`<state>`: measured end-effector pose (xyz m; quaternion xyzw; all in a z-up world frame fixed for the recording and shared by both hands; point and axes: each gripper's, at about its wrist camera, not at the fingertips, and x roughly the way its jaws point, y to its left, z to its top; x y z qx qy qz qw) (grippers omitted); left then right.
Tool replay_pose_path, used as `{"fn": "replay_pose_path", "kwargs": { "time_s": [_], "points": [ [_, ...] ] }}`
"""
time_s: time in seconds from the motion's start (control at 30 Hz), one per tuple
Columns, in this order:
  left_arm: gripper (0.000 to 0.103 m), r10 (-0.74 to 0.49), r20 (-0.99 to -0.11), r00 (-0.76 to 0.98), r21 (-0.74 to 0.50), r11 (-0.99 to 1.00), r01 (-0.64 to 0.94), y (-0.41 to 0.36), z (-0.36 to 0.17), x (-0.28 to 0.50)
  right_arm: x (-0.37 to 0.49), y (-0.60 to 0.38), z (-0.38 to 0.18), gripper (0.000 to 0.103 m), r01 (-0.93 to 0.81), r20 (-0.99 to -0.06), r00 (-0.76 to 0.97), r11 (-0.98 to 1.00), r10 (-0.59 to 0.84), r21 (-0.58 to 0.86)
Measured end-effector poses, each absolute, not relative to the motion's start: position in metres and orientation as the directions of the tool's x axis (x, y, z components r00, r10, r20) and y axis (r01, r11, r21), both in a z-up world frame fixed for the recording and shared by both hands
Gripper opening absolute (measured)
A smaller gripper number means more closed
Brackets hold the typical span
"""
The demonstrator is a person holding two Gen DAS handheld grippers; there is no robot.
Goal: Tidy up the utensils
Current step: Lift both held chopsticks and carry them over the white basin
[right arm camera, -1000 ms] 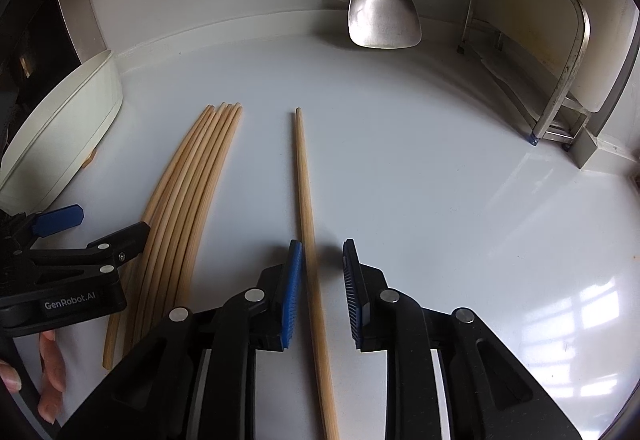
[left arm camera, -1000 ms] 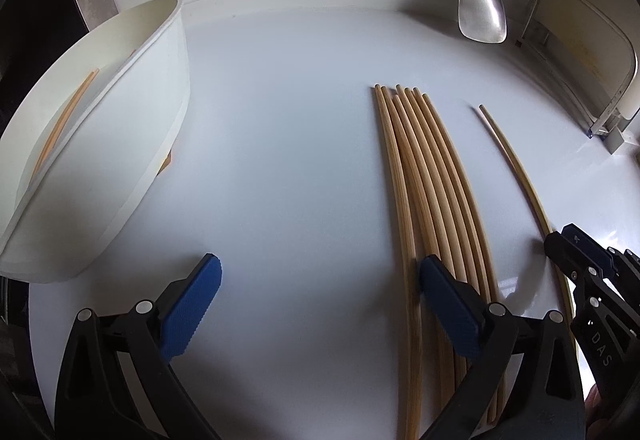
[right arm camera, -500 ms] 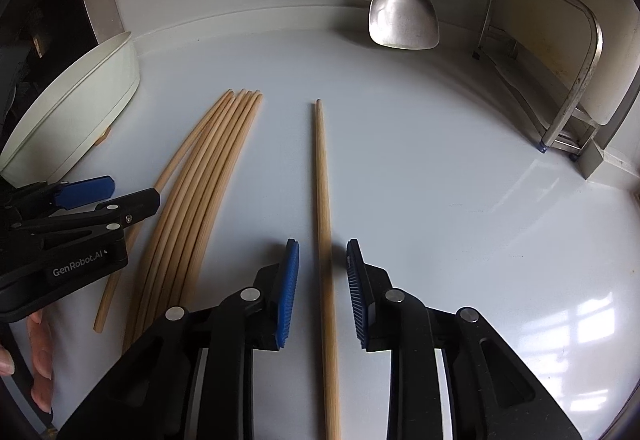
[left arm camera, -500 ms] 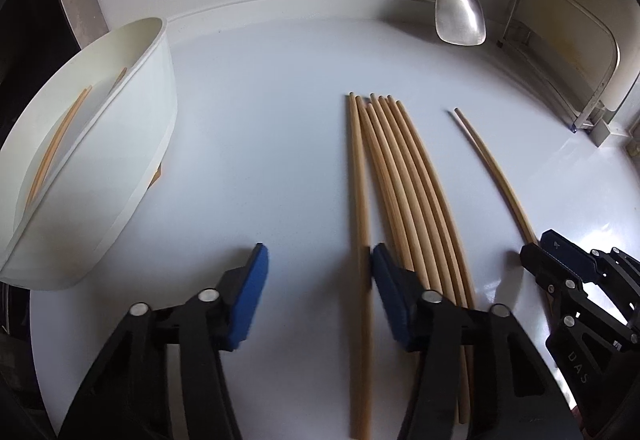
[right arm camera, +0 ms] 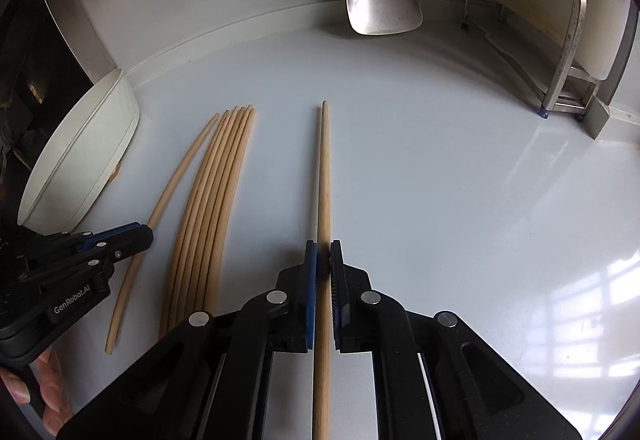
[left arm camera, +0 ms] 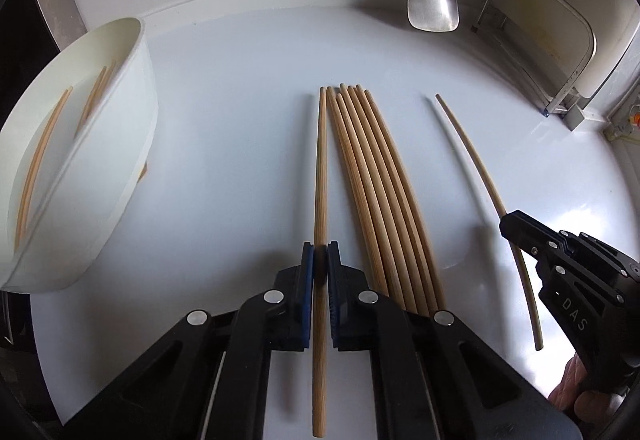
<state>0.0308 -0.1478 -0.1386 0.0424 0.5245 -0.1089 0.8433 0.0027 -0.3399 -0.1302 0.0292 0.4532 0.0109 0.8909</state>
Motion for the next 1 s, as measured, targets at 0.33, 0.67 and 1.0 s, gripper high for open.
{"fn": "replay_pose_path", "kwargs": {
  "time_s": [0.33, 0.67, 1.0],
  "points": [
    [0.007, -0.153, -0.866, 0.477, -0.051, 0.974, 0.220, -0.109, -0.066, 0.027, -0.001, -0.303, -0.069, 0.006, -0.037, -0.776, 0.627, 0.998, 0.065, 0.054],
    [0.007, -0.082, -0.841, 0.534, -0.055, 0.996, 0.067, 0.012, -0.023, 0.067, 0.040, -0.193, -0.028, 0.006, -0.184, -0.738, 0.649, 0.979, 0.187, 0.087],
    [0.007, -0.037, -0.860, 0.509, -0.054, 0.998, -0.017, 0.111, -0.045, 0.107, 0.105, -0.080, -0.062, 0.006, -0.260, -0.784, 0.552, 0.952, 0.283, 0.160]
  ]
}}
